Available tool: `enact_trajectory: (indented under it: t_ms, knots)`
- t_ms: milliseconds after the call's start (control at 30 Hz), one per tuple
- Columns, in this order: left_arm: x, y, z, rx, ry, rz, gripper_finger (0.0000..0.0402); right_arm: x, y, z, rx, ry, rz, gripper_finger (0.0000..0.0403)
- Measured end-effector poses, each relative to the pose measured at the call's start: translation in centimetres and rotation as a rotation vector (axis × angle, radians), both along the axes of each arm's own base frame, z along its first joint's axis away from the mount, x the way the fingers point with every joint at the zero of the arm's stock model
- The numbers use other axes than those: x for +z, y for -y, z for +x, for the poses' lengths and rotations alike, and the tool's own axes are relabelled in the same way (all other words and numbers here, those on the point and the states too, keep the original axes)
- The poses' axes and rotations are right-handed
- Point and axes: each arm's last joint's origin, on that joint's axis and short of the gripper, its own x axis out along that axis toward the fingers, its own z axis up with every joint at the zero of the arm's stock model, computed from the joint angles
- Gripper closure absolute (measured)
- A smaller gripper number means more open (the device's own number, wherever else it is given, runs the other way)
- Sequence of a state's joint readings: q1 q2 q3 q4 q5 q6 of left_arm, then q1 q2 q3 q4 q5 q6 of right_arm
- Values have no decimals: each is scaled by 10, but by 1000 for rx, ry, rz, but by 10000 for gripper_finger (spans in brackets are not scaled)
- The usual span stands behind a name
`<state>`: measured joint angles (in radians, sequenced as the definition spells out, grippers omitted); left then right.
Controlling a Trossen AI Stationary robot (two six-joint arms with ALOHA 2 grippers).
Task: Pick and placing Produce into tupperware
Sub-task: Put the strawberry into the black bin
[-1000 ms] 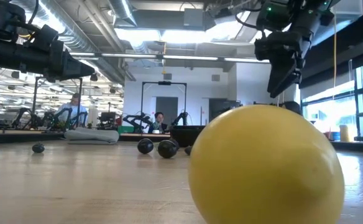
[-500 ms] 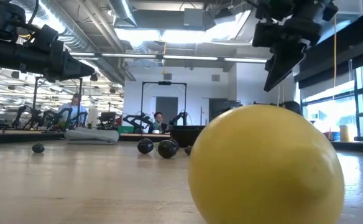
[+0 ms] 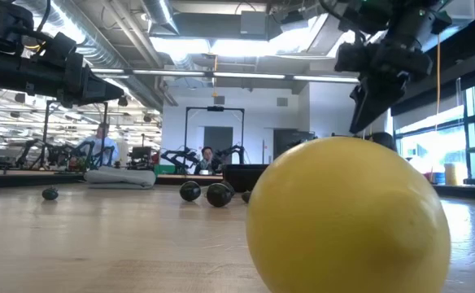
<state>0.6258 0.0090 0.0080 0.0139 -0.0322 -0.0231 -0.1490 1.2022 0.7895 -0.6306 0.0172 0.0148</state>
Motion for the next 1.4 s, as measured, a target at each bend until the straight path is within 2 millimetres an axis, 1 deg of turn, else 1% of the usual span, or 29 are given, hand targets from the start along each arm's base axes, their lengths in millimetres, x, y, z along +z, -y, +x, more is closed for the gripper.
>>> enact_trajectory:
  t_ms: [267, 433, 667, 800, 1200, 1400]
  knots:
    - [0, 0, 0, 0, 0, 0, 261, -25, 0, -3, 21, 32, -20, 233]
    - [0, 0, 0, 0, 1, 0, 261, -38, 0, -7, 0, 37, -54, 233]
    - [0, 0, 0, 0, 1, 0, 261, -53, 0, -10, 16, 79, -73, 233]
    - [0, 0, 0, 0, 0, 0, 261, -57, -1, -12, 14, 83, -73, 233]
    - [0, 0, 0, 1, 1, 0, 261, -56, 1, -10, -2, 94, -104, 233]
    - [0, 0, 0, 0, 0, 0, 261, -65, 1, -8, -2, 52, -96, 233]
